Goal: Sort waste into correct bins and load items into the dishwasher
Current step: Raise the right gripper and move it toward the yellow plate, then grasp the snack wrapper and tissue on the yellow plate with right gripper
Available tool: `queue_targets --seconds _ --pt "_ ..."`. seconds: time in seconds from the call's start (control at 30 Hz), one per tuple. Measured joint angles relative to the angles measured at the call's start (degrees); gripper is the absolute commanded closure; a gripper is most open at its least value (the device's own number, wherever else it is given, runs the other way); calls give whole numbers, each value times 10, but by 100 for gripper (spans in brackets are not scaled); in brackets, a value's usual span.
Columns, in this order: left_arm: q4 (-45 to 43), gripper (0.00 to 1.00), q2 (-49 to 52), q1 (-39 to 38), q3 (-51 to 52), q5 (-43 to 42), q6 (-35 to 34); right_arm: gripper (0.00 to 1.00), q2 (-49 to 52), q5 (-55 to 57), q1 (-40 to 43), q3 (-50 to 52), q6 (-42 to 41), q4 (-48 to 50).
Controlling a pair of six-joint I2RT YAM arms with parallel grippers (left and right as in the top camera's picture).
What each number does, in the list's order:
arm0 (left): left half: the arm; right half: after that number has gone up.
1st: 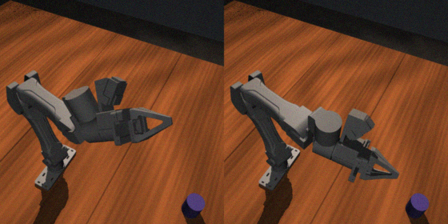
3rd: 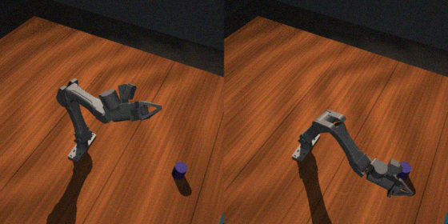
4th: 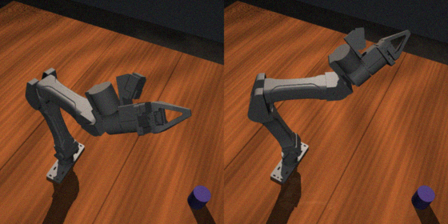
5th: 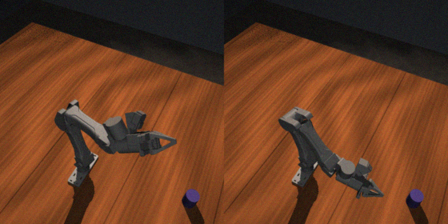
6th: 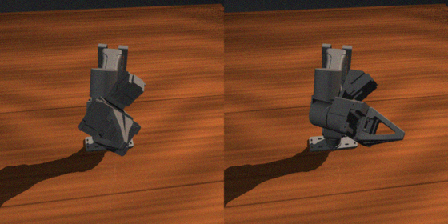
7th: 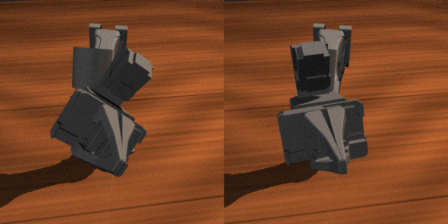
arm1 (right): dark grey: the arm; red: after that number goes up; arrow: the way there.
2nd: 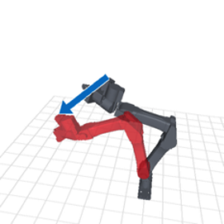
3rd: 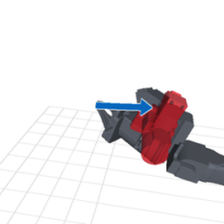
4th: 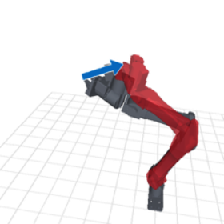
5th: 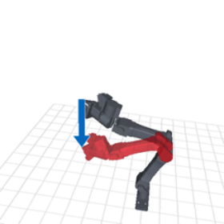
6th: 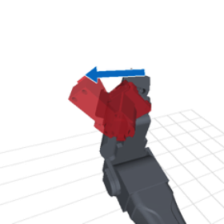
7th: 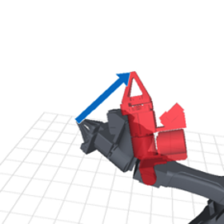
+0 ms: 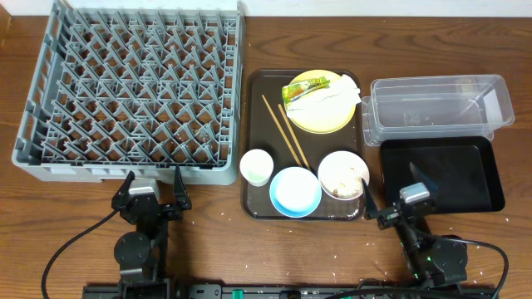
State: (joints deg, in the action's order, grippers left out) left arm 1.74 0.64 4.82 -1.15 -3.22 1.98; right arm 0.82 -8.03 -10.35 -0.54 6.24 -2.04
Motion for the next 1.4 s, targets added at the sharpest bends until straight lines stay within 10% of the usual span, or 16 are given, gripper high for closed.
queue_targets --seconds 0.37,1.1,1.4 --pt "0 7 0 0 0 0 0 1 130 -41 0 -160 -7 -25" --pt "0 7 2 0 0 0 0 1 861 -172 -2 -879 -52 -433" --pt "0 7 2 0 0 0 0 1 1012 -197 -31 -954 -67 -374"
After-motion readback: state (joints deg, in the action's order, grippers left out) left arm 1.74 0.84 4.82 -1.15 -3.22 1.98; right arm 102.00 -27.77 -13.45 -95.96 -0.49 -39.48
